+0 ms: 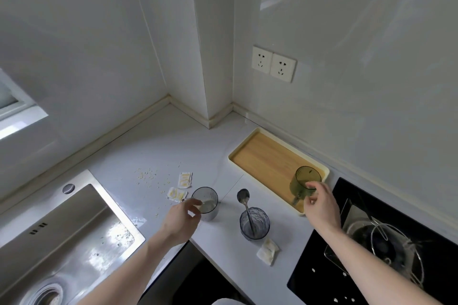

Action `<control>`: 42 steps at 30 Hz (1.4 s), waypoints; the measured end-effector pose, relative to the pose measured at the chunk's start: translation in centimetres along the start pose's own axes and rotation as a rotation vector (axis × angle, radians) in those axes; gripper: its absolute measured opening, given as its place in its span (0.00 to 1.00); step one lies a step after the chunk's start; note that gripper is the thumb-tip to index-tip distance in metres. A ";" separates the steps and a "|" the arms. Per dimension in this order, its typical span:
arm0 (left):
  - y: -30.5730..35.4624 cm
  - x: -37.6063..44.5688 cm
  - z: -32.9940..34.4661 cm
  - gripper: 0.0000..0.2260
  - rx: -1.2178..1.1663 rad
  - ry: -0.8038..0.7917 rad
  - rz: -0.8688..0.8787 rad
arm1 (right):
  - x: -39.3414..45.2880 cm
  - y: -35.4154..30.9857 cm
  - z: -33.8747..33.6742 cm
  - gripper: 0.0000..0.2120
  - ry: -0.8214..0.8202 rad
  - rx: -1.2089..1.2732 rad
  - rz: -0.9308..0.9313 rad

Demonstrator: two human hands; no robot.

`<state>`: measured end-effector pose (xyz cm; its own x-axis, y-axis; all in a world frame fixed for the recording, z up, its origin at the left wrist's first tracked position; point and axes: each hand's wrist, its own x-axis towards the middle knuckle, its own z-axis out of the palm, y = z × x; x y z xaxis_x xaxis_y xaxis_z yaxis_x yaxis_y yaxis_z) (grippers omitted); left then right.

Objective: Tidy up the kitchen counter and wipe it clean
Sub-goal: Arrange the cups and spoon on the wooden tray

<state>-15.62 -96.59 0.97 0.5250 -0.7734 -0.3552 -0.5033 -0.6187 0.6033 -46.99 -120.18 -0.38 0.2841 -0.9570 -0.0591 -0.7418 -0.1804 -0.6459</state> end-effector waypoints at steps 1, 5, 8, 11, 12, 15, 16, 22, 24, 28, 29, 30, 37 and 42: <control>0.0 0.3 -0.5 0.13 0.004 0.065 -0.007 | -0.9 -0.5 0.3 0.18 0.020 0.038 -0.027; -0.6 1.6 -2.4 0.22 0.126 0.111 -0.060 | -4.5 -2.4 2.4 0.19 -0.008 0.153 -0.144; -1.3 2.3 -2.7 0.23 0.278 -0.046 -0.111 | -6.7 -3.3 3.9 0.19 -0.126 0.169 -0.185; -1.9 2.5 -2.0 0.15 0.315 -0.102 -0.151 | -8.0 -3.8 4.7 0.19 -0.220 0.194 -0.195; -2.1 2.5 -1.7 0.12 0.304 -0.102 -0.159 | -8.1 -3.9 4.8 0.19 -0.239 0.189 -0.191; -2.5 2.9 -1.3 0.06 0.278 -0.119 -0.161 | -8.0 -3.7 4.6 0.19 -0.279 0.168 -0.154; -2.6 3.2 -1.2 0.07 0.247 -0.116 -0.165 | -8.0 -3.5 4.3 0.19 -0.286 0.161 -0.138; 1.7 5.4 -1.8 0.10 0.045 0.009 -0.120 | -6.6 -2.0 2.1 0.18 -0.251 0.142 -0.046; 4.4 6.1 -1.9 0.07 -0.023 0.034 -0.061 | -5.9 -1.6 1.4 0.18 -0.227 0.142 -0.017; 9.9 7.7 -1.3 0.09 -0.097 0.051 0.027 | -4.4 -1.4 0.2 0.18 -0.198 0.147 0.054; 11.1 8.1 -1.0 0.10 -0.129 0.030 0.036 | -4.1 -1.4 -0.1 0.18 -0.197 0.149 0.069; 12.5 8.5 -0.4 0.10 -0.176 -0.002 0.035 | -3.7 -1.2 -0.3 0.19 -0.196 0.148 0.085; 18.2 11.1 4.0 0.17 -0.418 -0.208 -0.104 | -2.3 -0.9 -0.7 0.23 -0.233 0.109 0.148; 19.6 12.2 7.0 0.19 -0.412 -0.286 -0.205 | -2.0 -0.7 -0.7 0.23 -0.280 0.108 0.167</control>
<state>-23.90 -119.10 3.48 0.3476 -0.6847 -0.6406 -0.0692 -0.7001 0.7107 -47.47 -118.26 0.72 0.3305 -0.8692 -0.3678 -0.7276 0.0135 -0.6858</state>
